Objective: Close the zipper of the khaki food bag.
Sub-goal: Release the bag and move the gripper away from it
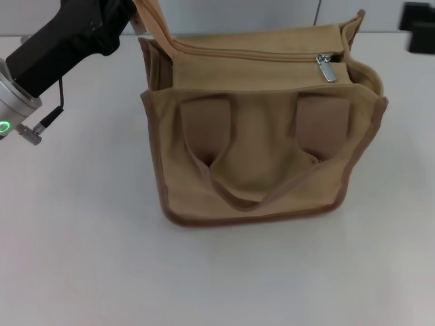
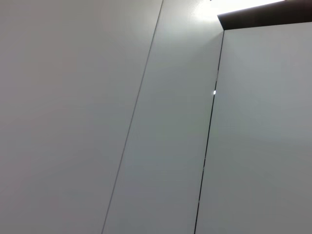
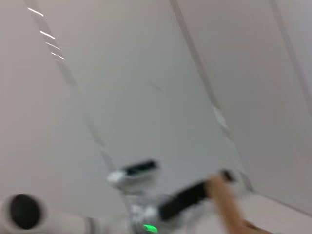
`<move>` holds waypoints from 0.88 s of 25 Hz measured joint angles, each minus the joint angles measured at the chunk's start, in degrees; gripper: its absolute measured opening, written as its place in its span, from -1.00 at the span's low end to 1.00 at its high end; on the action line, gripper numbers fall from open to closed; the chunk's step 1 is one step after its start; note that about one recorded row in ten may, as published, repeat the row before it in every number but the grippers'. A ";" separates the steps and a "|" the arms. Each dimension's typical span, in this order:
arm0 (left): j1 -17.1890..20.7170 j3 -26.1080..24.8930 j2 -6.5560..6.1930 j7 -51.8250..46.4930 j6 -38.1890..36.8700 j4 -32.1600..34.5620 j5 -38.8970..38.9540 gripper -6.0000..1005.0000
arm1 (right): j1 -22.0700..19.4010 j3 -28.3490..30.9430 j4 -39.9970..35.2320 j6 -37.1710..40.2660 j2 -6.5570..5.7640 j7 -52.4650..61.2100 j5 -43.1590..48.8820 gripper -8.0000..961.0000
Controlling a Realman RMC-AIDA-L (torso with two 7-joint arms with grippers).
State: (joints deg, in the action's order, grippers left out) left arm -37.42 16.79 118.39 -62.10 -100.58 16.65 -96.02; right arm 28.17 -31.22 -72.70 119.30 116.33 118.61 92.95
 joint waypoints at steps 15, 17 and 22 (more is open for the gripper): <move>0.52 -0.01 0.01 -6.00 1.91 1.32 0.69 -0.93 | -8.40 -11.28 32.03 5.32 -0.27 -52.59 8.58 0.55; 1.18 -0.01 0.00 -7.04 2.53 1.19 0.72 -0.93 | -7.87 -11.56 34.34 4.55 -0.49 -54.13 9.35 0.63; 3.02 0.49 -0.10 -11.34 4.52 1.65 0.39 -0.84 | -6.99 -11.70 35.58 0.35 0.77 -54.79 13.29 0.67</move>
State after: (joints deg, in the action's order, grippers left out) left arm -34.40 17.28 118.29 -73.44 -96.06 18.30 -95.63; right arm 21.18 -42.93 -37.13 119.65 117.10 63.83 106.24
